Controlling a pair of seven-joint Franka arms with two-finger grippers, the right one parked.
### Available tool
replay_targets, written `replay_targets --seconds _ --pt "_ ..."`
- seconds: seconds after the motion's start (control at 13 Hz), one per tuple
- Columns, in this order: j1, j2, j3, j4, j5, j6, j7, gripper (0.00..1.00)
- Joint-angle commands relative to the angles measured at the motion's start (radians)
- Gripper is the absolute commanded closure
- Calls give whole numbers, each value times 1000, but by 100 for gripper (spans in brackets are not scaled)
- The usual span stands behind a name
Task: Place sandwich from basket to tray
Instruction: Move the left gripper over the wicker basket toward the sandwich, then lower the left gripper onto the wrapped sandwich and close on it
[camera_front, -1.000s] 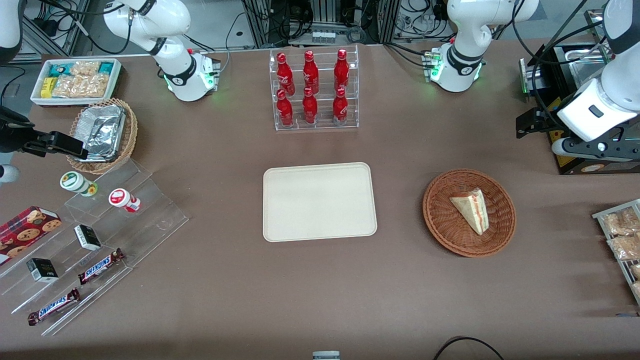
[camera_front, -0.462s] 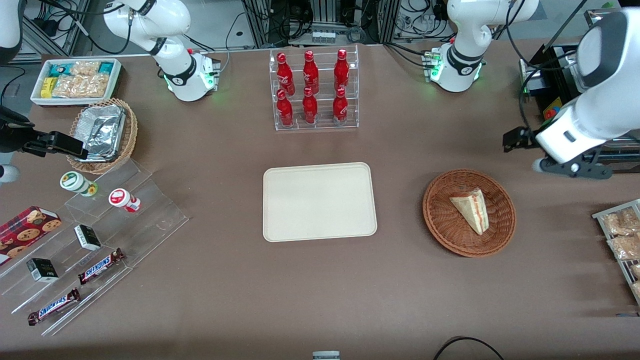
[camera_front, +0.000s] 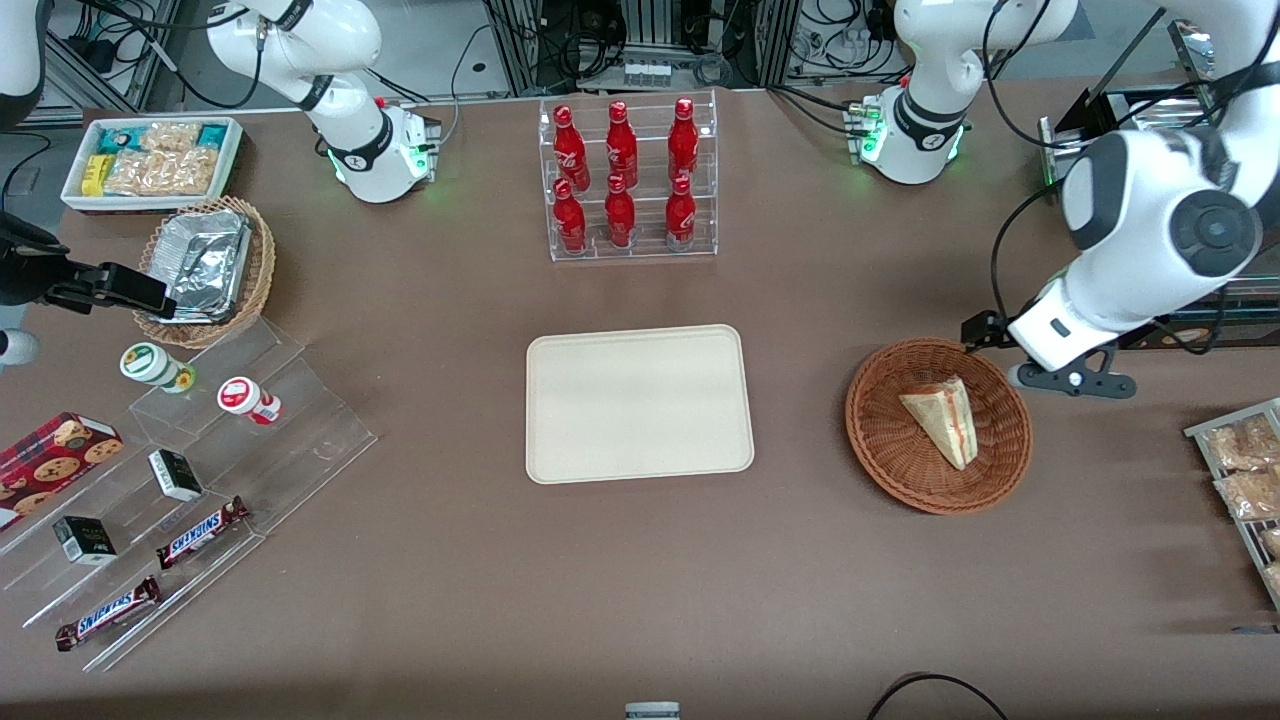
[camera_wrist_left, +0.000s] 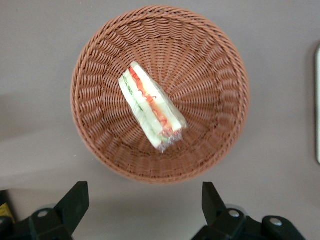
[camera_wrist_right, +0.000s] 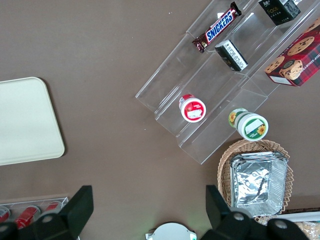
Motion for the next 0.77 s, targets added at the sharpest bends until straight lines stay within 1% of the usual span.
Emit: replay_targets --seconds 0.0,0.15,0.31,0.38,0.69 --pt "-1 7 1 -71 0 116 -130 0" --pt "-5 35 0 -71 -1 170 -294 0" --pt "-24 87 -3 -71 2 245 -580 0" --pt "-39 104 -3 -71 3 264 -653 0" --pt "-39 139 -2 -73 5 290 -656 0"
